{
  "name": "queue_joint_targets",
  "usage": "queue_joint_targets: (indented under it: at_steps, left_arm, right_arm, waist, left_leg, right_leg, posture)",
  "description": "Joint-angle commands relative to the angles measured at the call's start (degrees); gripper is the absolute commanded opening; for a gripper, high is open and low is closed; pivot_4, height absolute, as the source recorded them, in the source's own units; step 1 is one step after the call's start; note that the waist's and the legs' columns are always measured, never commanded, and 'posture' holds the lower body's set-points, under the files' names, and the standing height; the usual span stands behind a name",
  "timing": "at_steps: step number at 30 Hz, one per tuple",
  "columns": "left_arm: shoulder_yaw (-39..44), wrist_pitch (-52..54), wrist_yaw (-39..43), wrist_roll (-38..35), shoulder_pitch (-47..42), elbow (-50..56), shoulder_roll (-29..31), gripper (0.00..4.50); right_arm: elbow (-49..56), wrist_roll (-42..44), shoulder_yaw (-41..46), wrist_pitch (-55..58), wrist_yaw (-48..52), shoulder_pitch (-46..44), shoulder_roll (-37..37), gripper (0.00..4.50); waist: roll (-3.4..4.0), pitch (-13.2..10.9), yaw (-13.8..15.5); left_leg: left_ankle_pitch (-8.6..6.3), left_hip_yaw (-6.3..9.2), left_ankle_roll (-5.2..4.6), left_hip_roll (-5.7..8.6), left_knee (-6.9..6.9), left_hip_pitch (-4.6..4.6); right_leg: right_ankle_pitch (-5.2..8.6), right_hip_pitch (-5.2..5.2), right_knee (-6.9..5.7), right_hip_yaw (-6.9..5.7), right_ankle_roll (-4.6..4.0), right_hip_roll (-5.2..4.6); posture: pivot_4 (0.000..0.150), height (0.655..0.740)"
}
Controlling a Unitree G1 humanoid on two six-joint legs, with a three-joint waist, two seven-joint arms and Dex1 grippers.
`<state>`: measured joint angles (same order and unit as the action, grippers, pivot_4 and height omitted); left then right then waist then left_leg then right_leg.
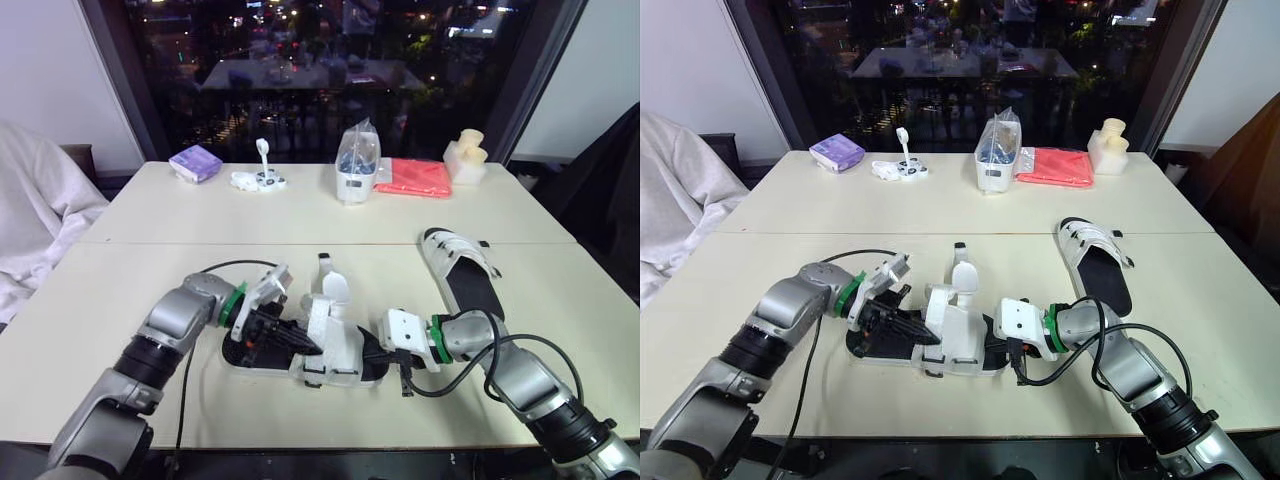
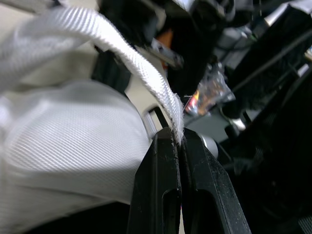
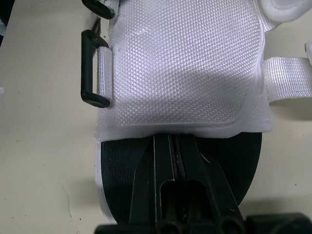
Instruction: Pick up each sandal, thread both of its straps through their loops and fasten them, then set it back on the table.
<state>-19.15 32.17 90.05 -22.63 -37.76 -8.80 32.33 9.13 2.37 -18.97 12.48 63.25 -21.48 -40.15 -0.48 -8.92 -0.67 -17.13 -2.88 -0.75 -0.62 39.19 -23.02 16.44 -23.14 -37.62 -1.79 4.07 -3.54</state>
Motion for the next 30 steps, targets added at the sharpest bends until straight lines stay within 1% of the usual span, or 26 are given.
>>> queue_joint_targets:
  at_steps: [1, 3, 5, 7, 8, 9, 11, 12, 14, 15, 17, 19, 23, 27, 30]
  left_arm:
    - [-0.27, -3.06, -2.24, 2.42, 1.7, 1.0, 0.41, 0.03]
    - [-0.04, -3.75, -2.78, 2.66, 2.66, 1.43, 0.96, 0.57]
    - [0.12, -3.82, -2.99, 2.54, 3.06, 1.72, 1.33, 1.21]
    - [1.73, -1.41, -2.7, 0.53, 4.43, 4.4, 3.34, 2.32]
    - [2.29, -0.63, -2.61, -0.17, 5.06, 5.54, 4.15, 2.69]
    - [2.58, -0.14, -2.65, -0.65, 5.48, 6.34, 4.68, 3.29]
    - [2.59, 0.21, -2.95, -1.06, 5.76, 7.0, 5.07, 4.25]
    - [4.15, 2.61, -1.82, -3.44, 9.34, 11.3, 8.75, 4.44]
    - [6.73, 6.09, -0.94, -6.89, 15.35, 17.99, 13.84, 4.44]
    - [7.66, 7.14, -1.28, -8.14, 17.62, 20.39, 15.36, 4.44]
    - [8.5, 8.0, -2.51, -9.48, 19.7, 22.68, 16.33, 4.44]
    - [8.41, 7.65, -4.6, -9.34, 21.65, 24.12, 15.78, 4.44]
    - [7.8, 6.2, -9.27, -8.03, 22.98, 24.15, 12.95, 4.44]
    - [7.31, 5.16, -11.32, -7.48, 22.88, 23.03, 11.12, 4.44]
    - [6.58, 2.29, -14.12, -5.52, 22.88, 22.27, 8.79, 4.44]
  right_arm:
    - [-1.17, -1.66, -1.12, 0.72, -0.11, 0.39, -0.2, 0.0]
    - [-0.97, -1.65, -1.17, 0.8, -0.11, 0.53, -0.2, 0.0]
    - [-0.84, -1.63, -1.19, 0.86, -0.11, 0.62, -0.2, 0.0]
    - [-0.74, -1.65, -1.27, 0.91, -0.11, 0.7, -0.15, 0.0]
    - [-0.67, -1.67, -1.32, 0.93, -0.14, 0.76, -0.13, 0.0]
    - [-0.62, -1.68, -1.34, 0.95, -0.16, 0.79, -0.12, 0.0]
    - [-0.58, -1.7, -1.35, 0.96, -0.18, 0.83, -0.11, 0.0]
    - [-0.57, -1.69, -1.33, 0.92, -0.24, 0.92, -0.04, 0.0]
    - [-0.52, -1.71, -1.32, 0.81, -0.31, 1.15, 0.04, 0.0]
    - [-0.43, -1.73, -1.36, 0.77, -0.38, 1.31, 0.05, 0.0]
    - [-0.31, -1.78, -1.38, 0.72, -0.43, 1.48, 0.07, 0.0]
    - [-0.45, -1.85, -1.39, 0.6, -0.33, 1.46, 0.17, 0.0]
    - [-0.74, -2.02, -1.45, 0.46, -0.14, 1.26, 0.39, 0.0]
    - [-1.04, -2.17, -1.57, 0.41, -0.1, 0.92, 0.63, 0.0]
    - [-0.64, -2.11, -1.48, 0.47, 0.03, 1.16, 0.34, 0.0]
  waist:
    - [0.0, 0.0, 0.0]
    - [0.0, 0.0, 0.01]
    - [0.0, 0.0, 0.02]
    - [0.01, 0.01, -0.05]
    - [0.01, 0.01, -0.11]
    - [0.01, 0.01, -0.09]
    - [0.01, 0.01, -0.04]
    - [0.01, 0.01, -0.03]
    - [-0.01, 0.0, -0.81]
    - [0.04, 0.02, -0.88]
    - [0.07, 0.01, -0.35]
    - [0.05, 0.01, 0.27]
    - [0.07, 0.01, 0.05]
    - [0.07, 0.01, -0.04]
    - [0.08, 0.01, -0.06]
  left_leg:
    - [0.0, 0.0, 0.0, 0.0, 0.0, 0.01]
    - [0.0, 0.01, 0.0, -0.01, 0.0, 0.01]
    - [0.0, 0.01, 0.0, -0.01, 0.0, 0.03]
    - [0.0, 0.01, 0.0, -0.01, 0.0, 0.05]
    - [0.0, 0.01, 0.0, -0.02, 0.0, 0.05]
    - [0.0, 0.01, 0.0, -0.03, -0.01, 0.05]
    - [0.0, 0.02, 0.0, -0.03, -0.01, 0.07]
    - [0.0, 0.02, 0.0, -0.03, -0.01, 0.08]
    - [-0.01, 0.01, 0.0, -0.05, -0.02, 0.13]
    - [-0.01, 0.01, 0.01, -0.08, -0.09, 0.14]
    - [-0.01, 0.02, 0.02, -0.08, -0.2, 0.19]
    - [0.0, 0.08, 0.05, -0.08, -0.16, 0.21]
    - [-0.02, 0.09, 0.06, -0.05, -0.12, 0.53]
    - [-0.02, 0.09, 0.06, -0.05, -0.28, 0.52]
    - [-0.02, 0.07, 0.06, -0.05, -0.33, 0.52]
  right_leg:
    - [0.0, 0.01, 0.0, 0.0, 0.0, 0.0]
    - [0.0, 0.02, 0.0, 0.0, 0.0, 0.0]
    - [0.0, 0.04, 0.0, 0.0, 0.0, -0.01]
    - [0.0, 0.06, 0.0, 0.0, -0.01, -0.02]
    - [0.0, 0.05, 0.0, 0.0, -0.01, -0.02]
    - [0.0, 0.05, 0.0, 0.0, -0.01, -0.02]
    - [0.01, 0.05, 0.0, 0.0, -0.01, -0.02]
    - [0.01, 0.07, 0.0, 0.0, -0.02, -0.03]
    - [0.03, 0.09, 0.0, 0.03, -0.06, -0.05]
    - [0.04, 0.08, 0.02, 0.04, -0.07, -0.05]
    - [0.08, 0.08, 0.03, 0.03, -0.14, -0.06]
    - [0.16, 0.16, 0.03, -0.01, -0.29, -0.08]
    - [0.22, 0.53, 0.13, 0.0, -0.45, -0.16]
    - [0.21, 0.46, 0.17, -0.01, -0.42, -0.16]
    - [0.21, 0.44, 0.17, 0.0, -0.42, -0.16]
  posture:
    - [0.15, 0.74]
    - [0.15, 0.74]
    - [0.15, 0.74]
    - [0.15, 0.74]
    - [0.15, 0.74]
    - [0.15, 0.74]
    - [0.15, 0.74]
    - [0.15, 0.74]
    - [0.15, 0.74]
    - [0.15, 0.74]
    - [0.15, 0.74]
    - [0.15, 0.74]
    - [0.15, 0.74]
    - [0.15, 0.74]
    - [0.15, 0.74]
